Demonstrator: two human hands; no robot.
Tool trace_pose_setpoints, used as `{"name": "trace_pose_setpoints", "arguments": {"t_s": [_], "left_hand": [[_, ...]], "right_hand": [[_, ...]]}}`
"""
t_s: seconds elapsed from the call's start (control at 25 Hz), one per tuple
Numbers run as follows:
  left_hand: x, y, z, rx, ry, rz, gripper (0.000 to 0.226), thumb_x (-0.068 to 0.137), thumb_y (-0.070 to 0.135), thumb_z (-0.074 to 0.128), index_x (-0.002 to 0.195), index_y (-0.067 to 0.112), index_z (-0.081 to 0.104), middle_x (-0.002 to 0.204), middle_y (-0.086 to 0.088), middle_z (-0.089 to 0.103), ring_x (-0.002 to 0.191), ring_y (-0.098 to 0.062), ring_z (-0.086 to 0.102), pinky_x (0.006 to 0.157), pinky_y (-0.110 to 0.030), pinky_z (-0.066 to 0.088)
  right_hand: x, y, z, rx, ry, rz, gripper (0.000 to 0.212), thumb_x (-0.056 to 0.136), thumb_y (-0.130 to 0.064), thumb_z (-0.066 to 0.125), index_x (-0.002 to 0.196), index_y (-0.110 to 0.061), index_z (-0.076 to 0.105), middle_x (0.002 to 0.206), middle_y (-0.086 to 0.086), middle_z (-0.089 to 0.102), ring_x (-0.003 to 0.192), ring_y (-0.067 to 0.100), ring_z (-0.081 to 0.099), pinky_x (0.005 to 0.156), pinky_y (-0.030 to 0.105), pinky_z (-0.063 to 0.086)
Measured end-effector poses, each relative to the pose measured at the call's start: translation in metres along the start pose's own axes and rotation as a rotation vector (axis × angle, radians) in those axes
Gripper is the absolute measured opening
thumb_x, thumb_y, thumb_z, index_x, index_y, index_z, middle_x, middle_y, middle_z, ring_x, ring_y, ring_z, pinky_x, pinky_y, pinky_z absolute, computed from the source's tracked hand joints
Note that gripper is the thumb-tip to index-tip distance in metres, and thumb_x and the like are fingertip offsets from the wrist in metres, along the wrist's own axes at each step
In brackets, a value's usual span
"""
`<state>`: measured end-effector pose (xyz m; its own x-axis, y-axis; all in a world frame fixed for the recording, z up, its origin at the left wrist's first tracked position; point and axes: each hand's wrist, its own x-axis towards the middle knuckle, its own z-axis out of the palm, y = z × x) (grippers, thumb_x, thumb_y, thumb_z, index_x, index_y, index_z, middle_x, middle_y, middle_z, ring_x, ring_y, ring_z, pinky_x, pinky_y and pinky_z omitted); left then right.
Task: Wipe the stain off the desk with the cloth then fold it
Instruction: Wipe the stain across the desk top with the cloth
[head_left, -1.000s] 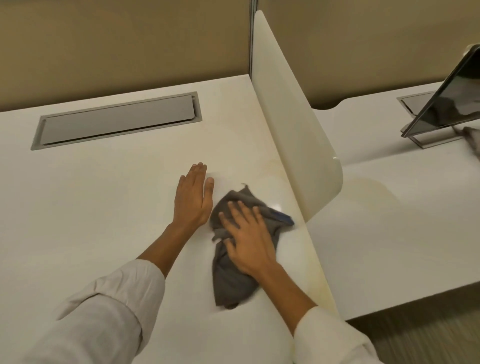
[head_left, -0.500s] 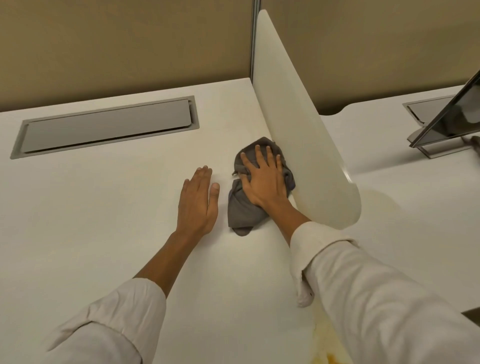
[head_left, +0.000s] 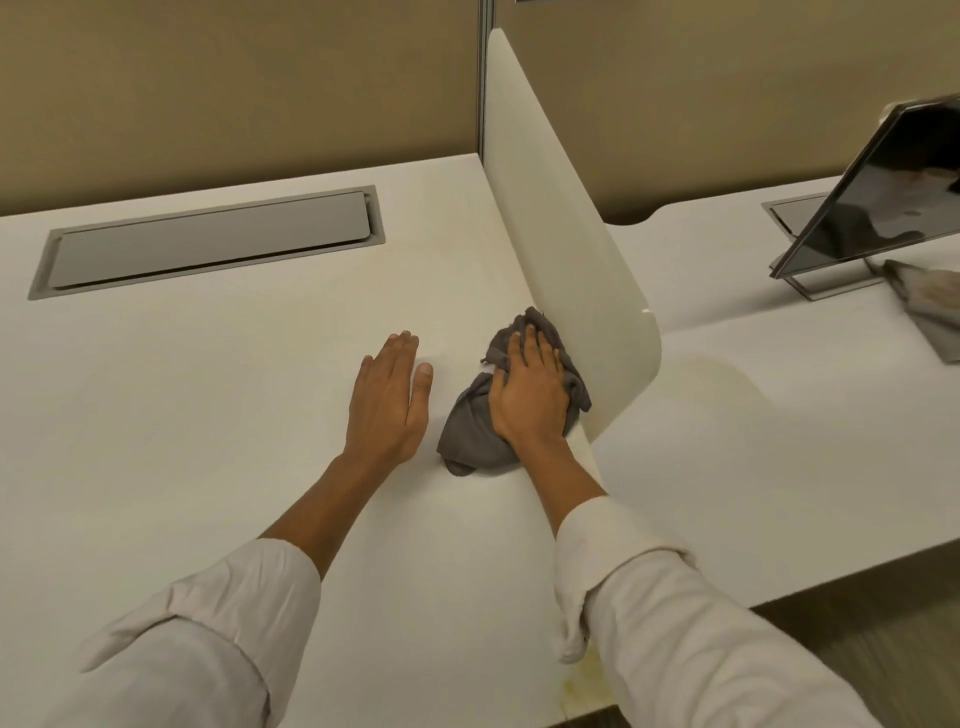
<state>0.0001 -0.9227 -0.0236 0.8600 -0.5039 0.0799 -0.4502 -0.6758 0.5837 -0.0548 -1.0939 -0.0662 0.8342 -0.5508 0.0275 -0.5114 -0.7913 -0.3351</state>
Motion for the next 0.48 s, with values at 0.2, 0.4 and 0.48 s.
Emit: {"name": "trace_pose_setpoints", "arguments": {"t_s": [0.2,0.4,0.48], "left_hand": [[-0.030,0.024,0.002,-0.037,-0.013,0.047,0.057,0.101,0.038,0.022,0.149,0.009,0.035,0.157,-0.009,0.035,0.148,-0.021,0.025,0.122,-0.042,0.014],[-0.069,0.039,0.012,-0.037,-0.070,0.068,0.059,0.100,0.039,0.022,0.148,0.009,0.036,0.156,-0.009,0.036,0.147,-0.022,0.027,0.122,-0.041,0.014],[-0.066,0.042,0.007,-0.007,-0.085,0.089,0.055,0.102,0.037,0.024,0.148,0.008,0.036,0.156,-0.010,0.036,0.147,-0.023,0.027,0.122,-0.043,0.015]], "right_hand": [[-0.080,0.017,-0.008,-0.014,0.031,0.066,0.057,0.099,-0.029,0.039,0.151,-0.007,0.033,0.160,0.012,0.028,0.148,0.024,0.024,0.123,0.038,0.011],[-0.155,0.022,-0.013,0.004,0.080,-0.009,0.055,0.092,-0.026,0.051,0.143,-0.004,0.047,0.153,0.016,0.041,0.142,0.028,0.037,0.121,0.043,0.020],[-0.173,0.009,-0.013,0.040,0.017,-0.188,0.057,0.088,-0.026,0.054,0.142,-0.005,0.049,0.152,0.014,0.043,0.142,0.028,0.037,0.122,0.042,0.020]]}}
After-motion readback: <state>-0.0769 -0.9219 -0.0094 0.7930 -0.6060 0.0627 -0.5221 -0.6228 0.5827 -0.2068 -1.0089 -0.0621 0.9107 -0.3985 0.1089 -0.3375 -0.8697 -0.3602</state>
